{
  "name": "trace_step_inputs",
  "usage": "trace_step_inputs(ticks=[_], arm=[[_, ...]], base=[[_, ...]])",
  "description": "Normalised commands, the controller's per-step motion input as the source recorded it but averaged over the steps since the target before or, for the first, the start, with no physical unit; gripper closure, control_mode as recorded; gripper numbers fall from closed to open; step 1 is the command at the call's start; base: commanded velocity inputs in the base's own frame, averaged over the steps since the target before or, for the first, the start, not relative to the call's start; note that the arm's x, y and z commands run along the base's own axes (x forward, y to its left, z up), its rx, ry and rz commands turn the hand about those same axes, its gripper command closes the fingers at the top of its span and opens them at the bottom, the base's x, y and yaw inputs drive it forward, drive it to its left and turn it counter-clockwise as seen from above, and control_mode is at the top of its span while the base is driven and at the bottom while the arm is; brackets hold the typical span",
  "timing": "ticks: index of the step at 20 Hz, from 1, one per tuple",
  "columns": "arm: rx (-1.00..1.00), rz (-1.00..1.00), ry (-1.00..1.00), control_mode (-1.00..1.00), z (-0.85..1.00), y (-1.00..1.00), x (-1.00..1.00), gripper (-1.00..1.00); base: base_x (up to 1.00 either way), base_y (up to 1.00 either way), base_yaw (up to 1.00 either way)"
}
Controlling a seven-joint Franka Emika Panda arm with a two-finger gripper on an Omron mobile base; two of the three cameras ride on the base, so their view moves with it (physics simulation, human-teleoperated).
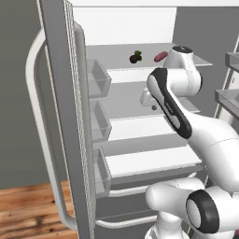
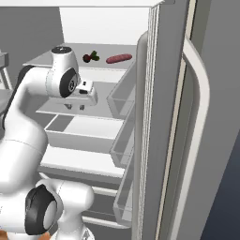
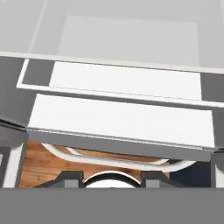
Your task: Move the beet and salami from the top shelf to the second highest shelf to make space. Then, place the pitcher from the counter on the cleared top shelf.
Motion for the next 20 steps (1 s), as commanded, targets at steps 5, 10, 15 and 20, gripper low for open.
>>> trace_step_inputs(ticks=[5,10,15,20], arm=[[-0.01,0.0,-0.16,-1.0,0.02,0.05,-0.03,-1.0],[0.0,-0.01,-0.44,-1.0,0.35,0.01,-0.09,-1.0],[0.0,0.0,-0.45,-1.0,0.49,0.0,-0.01,-1.0],[0.0,0.0,-0.26,-1.0,0.58,0.0,0.02,-1.0]], base=[[0.0,0.0,0.0],[0.0,0.0,0.0],[0.0,0.0,0.0],[0.0,0.0,0.0]])
